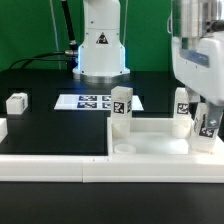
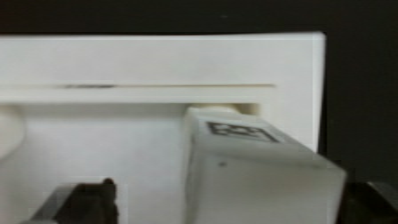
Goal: Assemble square table
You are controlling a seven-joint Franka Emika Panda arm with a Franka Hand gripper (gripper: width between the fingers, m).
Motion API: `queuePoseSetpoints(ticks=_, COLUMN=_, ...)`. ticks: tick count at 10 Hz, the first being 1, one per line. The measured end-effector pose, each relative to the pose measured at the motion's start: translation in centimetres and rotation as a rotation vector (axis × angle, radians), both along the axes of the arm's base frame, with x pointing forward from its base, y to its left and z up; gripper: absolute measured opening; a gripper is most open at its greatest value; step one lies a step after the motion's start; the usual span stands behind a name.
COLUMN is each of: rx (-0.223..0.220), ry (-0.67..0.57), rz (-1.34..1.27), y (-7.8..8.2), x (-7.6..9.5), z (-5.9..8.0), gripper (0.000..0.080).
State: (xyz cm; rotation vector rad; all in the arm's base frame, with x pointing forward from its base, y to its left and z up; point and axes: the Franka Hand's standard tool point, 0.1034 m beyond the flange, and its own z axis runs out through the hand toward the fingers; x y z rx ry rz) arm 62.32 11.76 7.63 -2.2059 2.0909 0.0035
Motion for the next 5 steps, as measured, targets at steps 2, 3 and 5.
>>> queuePoseSetpoints(ticks=2, rx=-0.039, ry=-0.053, rz=0.392, y=-0.06, x=0.38, z=0.08, gripper=0.0638)
queuePoseSetpoints(ticks=3, rx=-0.046, ry=-0.058, rz=0.466, y=-0.11, x=0.39, z=0.07, gripper=0.0647)
queuePoseSetpoints(ticks=5, rx=-0.056, ry=-0.065, rz=0.574, y=-0.17, x=0.39, z=0.05, gripper=0.0648)
